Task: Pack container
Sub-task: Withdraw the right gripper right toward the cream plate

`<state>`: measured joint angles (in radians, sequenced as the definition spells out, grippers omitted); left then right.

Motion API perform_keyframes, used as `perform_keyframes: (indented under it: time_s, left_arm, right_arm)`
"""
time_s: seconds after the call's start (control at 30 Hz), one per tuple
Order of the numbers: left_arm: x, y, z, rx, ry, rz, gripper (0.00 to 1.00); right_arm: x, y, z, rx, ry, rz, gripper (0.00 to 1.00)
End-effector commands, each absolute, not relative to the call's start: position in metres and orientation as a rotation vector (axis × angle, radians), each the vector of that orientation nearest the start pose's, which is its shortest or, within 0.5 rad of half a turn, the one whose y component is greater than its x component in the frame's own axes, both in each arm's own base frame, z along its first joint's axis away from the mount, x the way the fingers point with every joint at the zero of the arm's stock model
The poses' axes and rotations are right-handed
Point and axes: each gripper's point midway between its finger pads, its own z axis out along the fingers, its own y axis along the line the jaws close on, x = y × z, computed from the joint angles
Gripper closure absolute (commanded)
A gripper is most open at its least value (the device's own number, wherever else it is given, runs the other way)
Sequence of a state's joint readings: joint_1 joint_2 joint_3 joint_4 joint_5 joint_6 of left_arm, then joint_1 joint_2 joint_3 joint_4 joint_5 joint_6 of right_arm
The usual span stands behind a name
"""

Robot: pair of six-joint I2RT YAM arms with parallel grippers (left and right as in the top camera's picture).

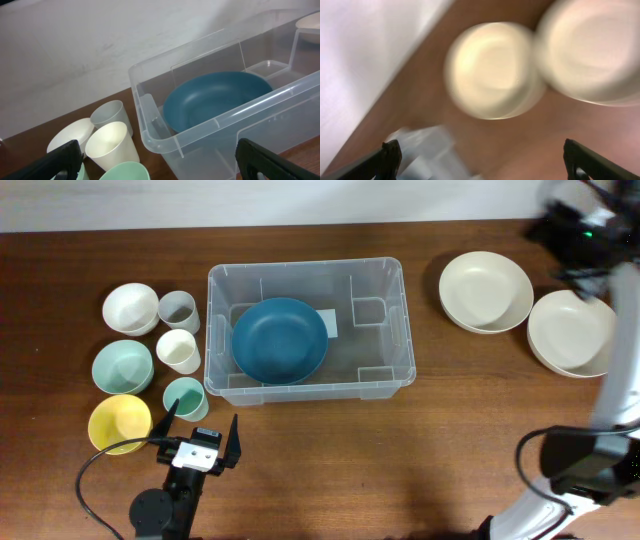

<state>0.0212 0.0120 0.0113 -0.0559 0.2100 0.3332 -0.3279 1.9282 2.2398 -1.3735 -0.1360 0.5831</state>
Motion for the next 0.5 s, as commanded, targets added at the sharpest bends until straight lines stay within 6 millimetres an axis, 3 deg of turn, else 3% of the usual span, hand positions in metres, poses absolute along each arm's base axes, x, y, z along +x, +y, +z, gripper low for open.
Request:
perform_keyframes:
  time_s: [0.0, 0.13, 0.23, 0.33, 0.47]
  left_arm:
    - [0.243, -0.031, 0.162, 0.412, 1.575, 0.095, 0.00]
    - [0.243, -0.031, 0.162, 0.412, 1.575, 0.095, 0.00]
    - [0.243, -0.031, 0.162, 0.412, 1.575, 0.095, 0.00]
    - [0.243, -0.031, 0.162, 0.412, 1.575, 0.095, 0.00]
    - [0.243, -0.031, 0.162, 0.412, 1.575, 0.095, 0.00]
  right_arm:
    - [0.396, -0.181, 0.236, 1.396, 2.403, 0.173, 0.01]
    - [0.359, -0.225, 0.194, 1.615, 2.386, 0.146, 0.01]
    - [0.341, -0.242, 0.168, 1.714, 2.371, 0.151, 0.01]
    - [0.339, -0.249, 0.147, 1.669, 2.386, 0.232, 0.01]
    - [0.337, -0.259, 0.126, 1.645, 2.386, 0.218, 0.01]
